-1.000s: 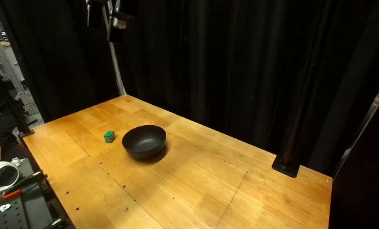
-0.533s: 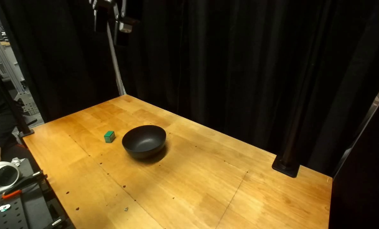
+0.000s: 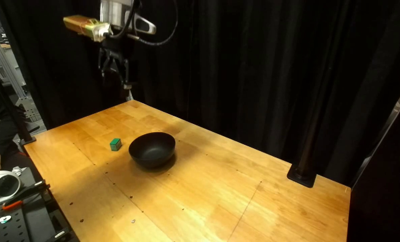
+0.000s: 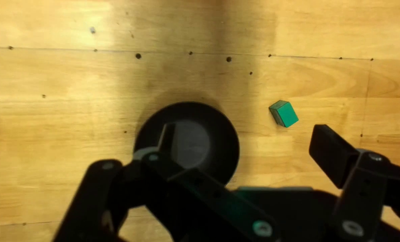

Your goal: Put the green cube inside the bowl

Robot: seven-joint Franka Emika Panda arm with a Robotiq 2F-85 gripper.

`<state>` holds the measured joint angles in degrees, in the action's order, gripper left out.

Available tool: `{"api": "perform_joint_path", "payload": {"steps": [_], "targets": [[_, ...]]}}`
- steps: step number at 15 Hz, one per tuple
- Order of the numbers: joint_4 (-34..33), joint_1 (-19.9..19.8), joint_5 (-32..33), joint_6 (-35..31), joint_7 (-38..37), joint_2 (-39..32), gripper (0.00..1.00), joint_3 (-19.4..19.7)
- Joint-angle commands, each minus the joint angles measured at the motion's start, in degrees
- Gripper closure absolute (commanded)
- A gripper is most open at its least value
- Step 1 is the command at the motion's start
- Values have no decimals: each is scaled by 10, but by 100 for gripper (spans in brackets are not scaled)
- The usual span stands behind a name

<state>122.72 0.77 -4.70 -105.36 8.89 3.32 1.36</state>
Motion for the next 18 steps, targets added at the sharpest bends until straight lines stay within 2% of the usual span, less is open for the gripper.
{"api": "perform_joint_path", "payload": {"steps": [1,5,10,12,15,18], "targets": [[69,36,-32,-123,-32,-24,0,-45],[109,70,-72,-258,-42,-75,0,-89],[118,81,-158,-332,-6,-141,0,-127],[124,83,-176,-380,-2,-163,0,-140],[130,94,-133,-472,-30,-200,0,-142],[123,107,-62,-516,-68,-241,0,-119]]}}
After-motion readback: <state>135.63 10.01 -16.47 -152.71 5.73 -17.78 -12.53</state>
